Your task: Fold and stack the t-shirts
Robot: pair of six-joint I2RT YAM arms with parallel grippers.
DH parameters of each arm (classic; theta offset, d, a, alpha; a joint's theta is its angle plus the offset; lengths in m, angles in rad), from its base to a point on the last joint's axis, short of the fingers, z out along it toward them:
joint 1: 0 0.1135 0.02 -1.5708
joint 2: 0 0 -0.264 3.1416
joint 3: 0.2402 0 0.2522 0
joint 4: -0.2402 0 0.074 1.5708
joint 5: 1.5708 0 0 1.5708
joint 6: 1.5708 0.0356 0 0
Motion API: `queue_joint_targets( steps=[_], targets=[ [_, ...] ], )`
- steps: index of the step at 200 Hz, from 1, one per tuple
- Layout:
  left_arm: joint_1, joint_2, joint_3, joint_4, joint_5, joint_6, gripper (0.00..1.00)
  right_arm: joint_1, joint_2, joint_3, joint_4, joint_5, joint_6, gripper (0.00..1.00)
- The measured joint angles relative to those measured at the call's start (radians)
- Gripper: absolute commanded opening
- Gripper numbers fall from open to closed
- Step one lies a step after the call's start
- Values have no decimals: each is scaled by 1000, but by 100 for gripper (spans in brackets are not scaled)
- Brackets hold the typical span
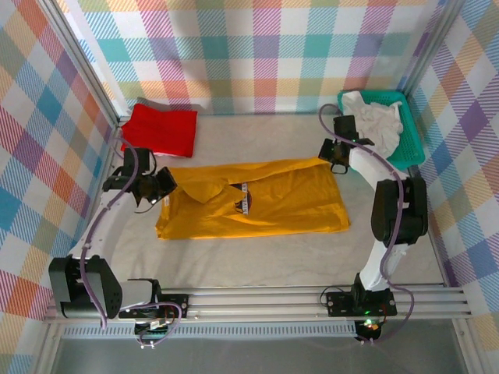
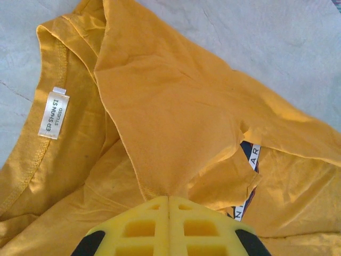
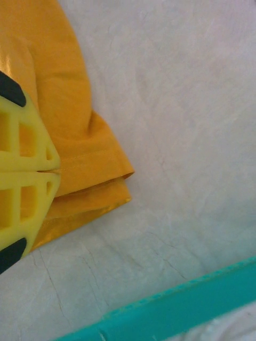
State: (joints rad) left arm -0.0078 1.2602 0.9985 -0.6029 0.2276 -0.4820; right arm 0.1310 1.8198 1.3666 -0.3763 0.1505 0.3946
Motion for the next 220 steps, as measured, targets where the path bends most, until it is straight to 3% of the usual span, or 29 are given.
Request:
queue_joint_targets(
  steps=[95,220],
  targets=[
    [13,-5,-66,-26,26,1,0,-10,-12,-121,37,37,-14,0],
    [31,34,-100,-16,27,5,0,-21,-1,-136,-37,55,23,0]
  ],
)
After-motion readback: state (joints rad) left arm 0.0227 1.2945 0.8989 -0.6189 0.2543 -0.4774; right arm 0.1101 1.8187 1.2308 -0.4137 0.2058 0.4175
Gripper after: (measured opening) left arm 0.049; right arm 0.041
